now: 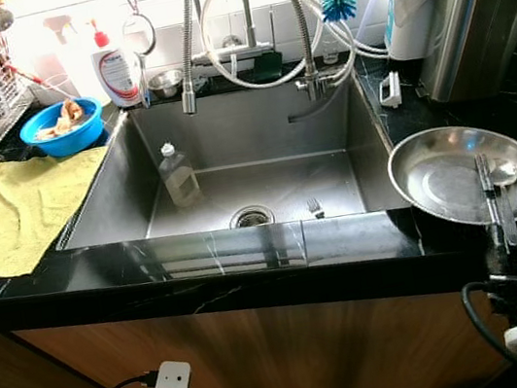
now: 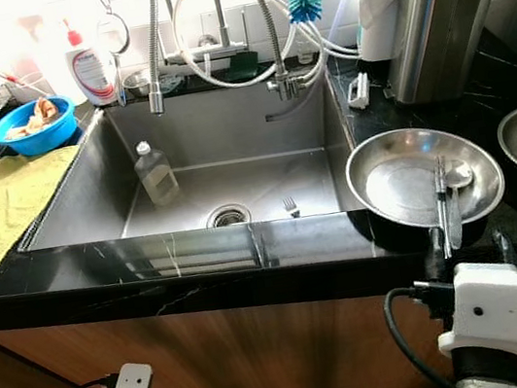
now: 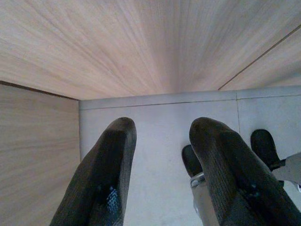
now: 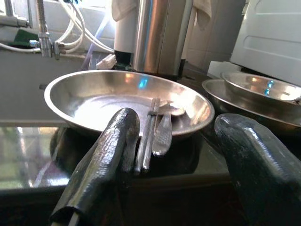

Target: Kitchen organization

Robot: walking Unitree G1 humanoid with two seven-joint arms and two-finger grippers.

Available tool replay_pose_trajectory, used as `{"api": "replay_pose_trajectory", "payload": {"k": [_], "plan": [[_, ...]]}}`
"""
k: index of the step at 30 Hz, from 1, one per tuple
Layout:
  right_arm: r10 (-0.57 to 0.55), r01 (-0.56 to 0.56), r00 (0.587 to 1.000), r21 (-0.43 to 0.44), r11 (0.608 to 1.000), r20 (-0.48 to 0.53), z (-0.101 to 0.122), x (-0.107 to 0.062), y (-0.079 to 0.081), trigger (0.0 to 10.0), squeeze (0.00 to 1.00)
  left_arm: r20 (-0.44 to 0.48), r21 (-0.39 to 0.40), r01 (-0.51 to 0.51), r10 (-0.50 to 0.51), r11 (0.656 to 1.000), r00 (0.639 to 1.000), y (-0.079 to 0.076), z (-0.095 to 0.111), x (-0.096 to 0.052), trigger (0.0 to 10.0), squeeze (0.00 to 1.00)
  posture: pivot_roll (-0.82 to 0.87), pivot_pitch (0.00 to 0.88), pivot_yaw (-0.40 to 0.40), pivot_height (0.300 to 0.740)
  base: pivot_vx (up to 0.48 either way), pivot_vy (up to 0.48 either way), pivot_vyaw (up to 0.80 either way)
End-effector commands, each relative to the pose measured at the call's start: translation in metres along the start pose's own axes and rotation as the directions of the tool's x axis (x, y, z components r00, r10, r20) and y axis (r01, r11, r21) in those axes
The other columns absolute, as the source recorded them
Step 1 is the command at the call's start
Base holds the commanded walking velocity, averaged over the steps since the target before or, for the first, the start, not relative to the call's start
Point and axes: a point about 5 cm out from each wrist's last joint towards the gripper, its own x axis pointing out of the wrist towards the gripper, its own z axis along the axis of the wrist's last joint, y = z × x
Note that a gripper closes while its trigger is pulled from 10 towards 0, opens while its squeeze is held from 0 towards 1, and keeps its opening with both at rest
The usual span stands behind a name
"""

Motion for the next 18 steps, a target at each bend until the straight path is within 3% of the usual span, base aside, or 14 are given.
{"api": "replay_pose_trajectory", "payload": {"k": [1,10,18], "plan": [[0.024,-0.024,1.000,0.011,1.000,-0.012,-0.0005,0.0006,0.0025,10.0,0.00,-0.031,0.013,-0.012,0.013,1.000,0.999,0.0044,-0.0052,-0.0012,10.0,0.00,-0.23,0.000,0.071,0.740,0.000,0.000,0.00],[0.117,-0.115,0.993,-0.080,0.990,0.023,0.0011,-0.0063,0.0059,10.0,0.00,-0.037,0.007,-0.014,0.014,1.000,0.999,0.0046,-0.0061,-0.0014,10.0,0.00,-0.24,0.000,0.071,0.740,0.000,0.000,0.00],[0.148,-0.146,0.989,-0.099,0.984,0.015,-0.0008,-0.0083,0.0054,10.0,0.00,-0.041,0.006,-0.014,0.014,1.000,0.999,0.0054,-0.0080,-0.0020,10.0,0.00,-0.24,0.000,0.070,0.740,0.000,0.000,0.00]]}}
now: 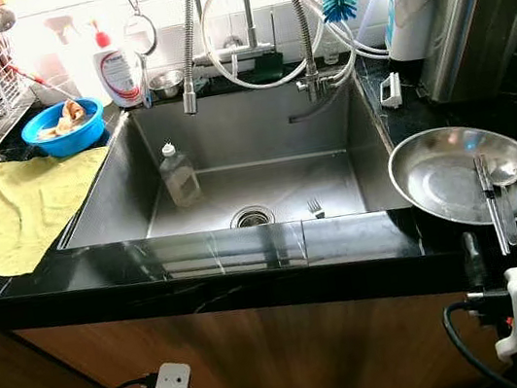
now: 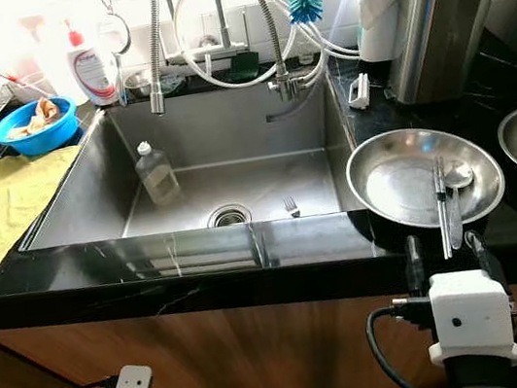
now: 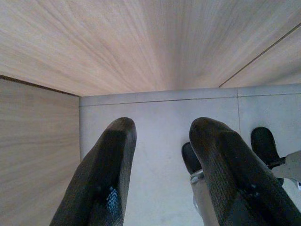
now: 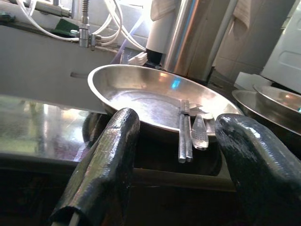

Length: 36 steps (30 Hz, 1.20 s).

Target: Kitchen organization

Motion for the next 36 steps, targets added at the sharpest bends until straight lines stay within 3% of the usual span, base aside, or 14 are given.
{"api": "replay_pose_trajectory", "payload": {"k": [1,14,15,16,17,21,23,24,25,26,27,36], "plan": [[0.027,-0.027,1.000,0.000,1.000,0.008,0.0018,-0.0011,0.0022,10.0,0.00,-0.034,0.010,-0.012,0.012,1.000,0.999,0.0053,-0.0078,-0.0021,10.0,0.00,-0.24,0.000,0.072,0.740,0.000,0.000,0.00],[0.113,-0.112,0.994,-0.040,0.993,0.004,-0.0012,-0.0011,0.0044,10.0,0.00,-0.036,0.010,-0.014,0.014,1.000,0.999,0.0058,-0.0085,-0.0023,10.0,0.00,-0.24,0.000,0.073,0.740,0.000,0.000,0.00],[0.112,-0.111,0.994,-0.040,0.993,0.015,0.0001,0.0000,0.0047,5.2,0.00,-0.036,0.012,-0.014,0.015,1.000,0.999,0.0059,-0.0082,-0.0022,10.0,0.00,-0.24,0.000,0.073,0.740,0.000,0.000,0.00],[0.111,-0.110,0.994,-0.039,0.993,0.017,0.0004,0.0002,0.0047,5.2,0.00,-0.036,0.012,-0.014,0.015,1.000,0.999,0.0059,-0.0081,-0.0022,10.0,0.00,-0.24,0.000,0.073,0.740,0.000,0.000,0.00],[0.113,-0.112,0.993,-0.038,0.993,0.022,0.0015,0.0006,0.0055,0.5,0.00,-0.037,0.013,-0.014,0.015,1.000,0.999,0.0058,-0.0080,-0.0022,10.0,0.00,-0.24,0.000,0.074,0.740,0.000,0.000,0.00],[0.121,-0.120,0.992,-0.036,0.992,0.028,0.0036,0.0008,0.0077,0.0,0.00,-0.038,0.013,-0.013,0.014,1.000,0.999,0.0053,-0.0078,-0.0020,10.0,0.00,-0.24,0.000,0.075,0.740,0.000,0.000,0.00],[0.119,-0.118,0.993,-0.038,0.992,0.026,0.0036,0.0007,0.0075,0.0,0.00,-0.039,0.014,-0.013,0.013,1.000,0.999,0.0051,-0.0077,-0.0019,10.0,0.00,-0.24,0.000,0.075,0.740,0.000,0.000,0.00],[0.116,-0.114,0.993,-0.041,0.993,0.024,0.0035,0.0006,0.0066,0.9,0.00,-0.040,0.014,-0.012,0.013,1.000,0.999,0.0050,-0.0077,-0.0019,10.0,0.00,-0.24,0.000,0.076,0.740,0.000,0.000,0.00],[0.114,-0.113,0.993,-0.045,0.993,0.022,0.0035,0.0005,0.0062,3.3,0.00,-0.040,0.015,-0.012,0.012,1.000,0.999,0.0050,-0.0077,-0.0019,10.0,0.00,-0.24,0.000,0.076,0.740,0.000,0.000,0.00],[0.114,-0.113,0.993,-0.045,0.993,0.022,0.0035,0.0005,0.0062,3.3,0.00,-0.040,0.015,-0.012,0.012,1.000,0.999,0.0050,-0.0077,-0.0019,10.0,0.00,-0.24,0.000,0.076,0.740,0.000,0.000,0.00],[0.105,-0.104,0.994,-0.050,0.993,0.019,0.0036,0.0003,0.0051,10.0,0.00,-0.041,0.015,-0.011,0.011,1.000,0.999,0.0050,-0.0079,-0.0019,10.0,0.00,-0.24,0.000,0.076,0.740,0.000,0.000,0.00],[0.041,-0.041,0.999,-0.030,0.999,0.010,0.0047,0.0003,-0.0010,10.0,0.00,-0.040,0.015,-0.008,0.009,1.000,0.999,0.0048,-0.0077,-0.0018,10.0,0.00,-0.24,0.000,0.076,0.740,0.000,0.000,0.00]]}}
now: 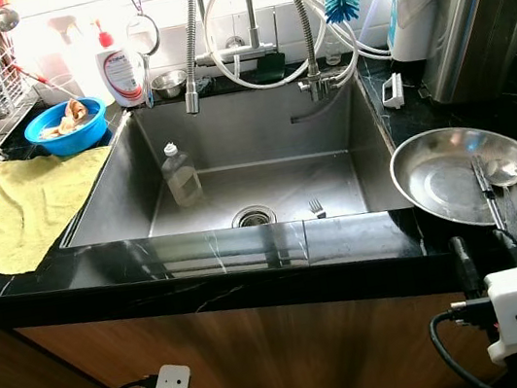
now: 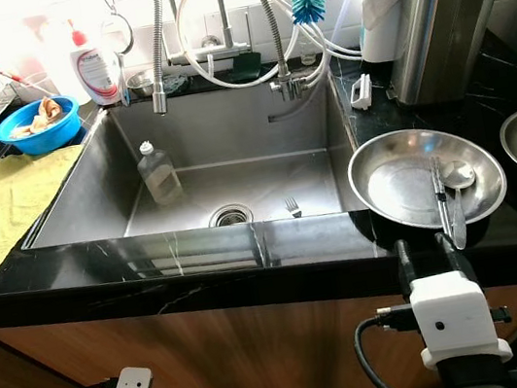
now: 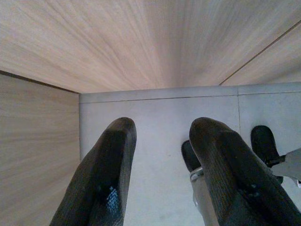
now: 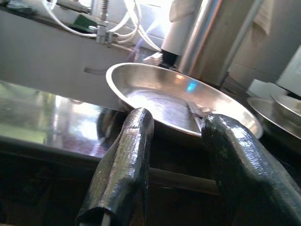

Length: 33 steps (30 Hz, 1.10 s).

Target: Kitchen organization

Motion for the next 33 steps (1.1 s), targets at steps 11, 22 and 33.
{"api": "replay_pose_trajectory", "payload": {"k": [11,22,33], "plan": [[-0.039,0.039,0.999,0.008,0.999,0.007,0.0043,-0.0011,-0.0025,10.0,0.00,-0.028,0.017,-0.009,0.009,1.000,1.000,0.0041,-0.0045,-0.0011,10.0,0.00,-0.24,0.000,0.076,0.740,0.000,0.000,0.00],[-0.083,0.082,0.996,0.042,0.996,0.033,0.0082,-0.0007,-0.0039,10.0,1.00,-0.032,0.025,-0.010,0.010,1.000,0.999,0.0056,-0.0071,-0.0020,10.0,0.00,-0.24,0.000,0.080,0.740,0.000,0.000,0.00],[-0.138,0.138,0.990,0.047,0.989,-0.004,0.0059,-0.0079,-0.0044,10.0,0.00,-0.034,0.027,-0.007,0.008,1.000,0.999,0.0031,-0.0062,-0.0013,10.0,0.00,-0.25,0.000,0.077,0.740,0.000,0.000,0.00]]}}
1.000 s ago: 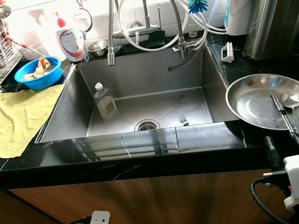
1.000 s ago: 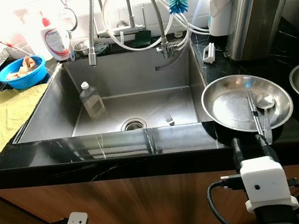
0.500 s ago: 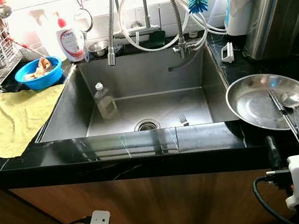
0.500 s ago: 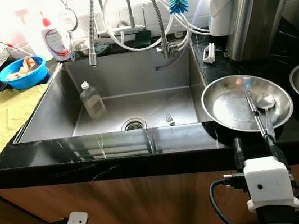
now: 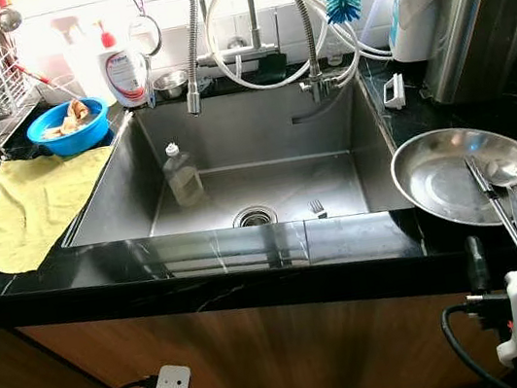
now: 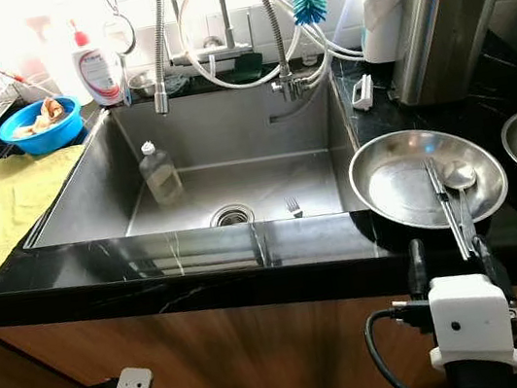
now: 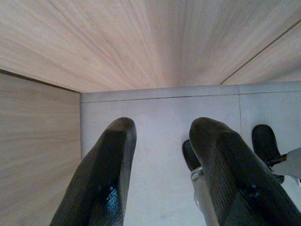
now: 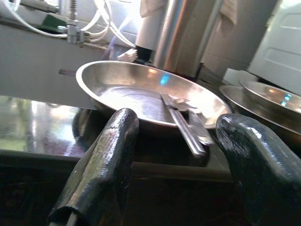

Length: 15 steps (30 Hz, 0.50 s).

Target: Kitchen organization

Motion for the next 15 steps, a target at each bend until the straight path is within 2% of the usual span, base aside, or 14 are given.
{"api": "replay_pose_trajectory", "payload": {"k": [1,15], "plan": [[-0.016,0.016,1.000,0.016,1.000,0.021,0.0058,-0.0011,-0.0019,10.0,0.00,-0.030,0.021,-0.007,0.008,1.000,1.000,0.0022,-0.0052,-0.0010,10.0,0.00,-0.25,0.000,0.077,0.740,0.000,0.000,0.00],[0.003,-0.003,1.000,0.045,0.999,0.006,0.0030,0.0024,0.0028,10.0,0.00,-0.028,0.018,-0.008,0.008,1.000,1.000,-0.0004,-0.0038,-0.0002,10.0,0.00,-0.24,0.000,0.074,0.740,0.000,0.000,0.00]]}}
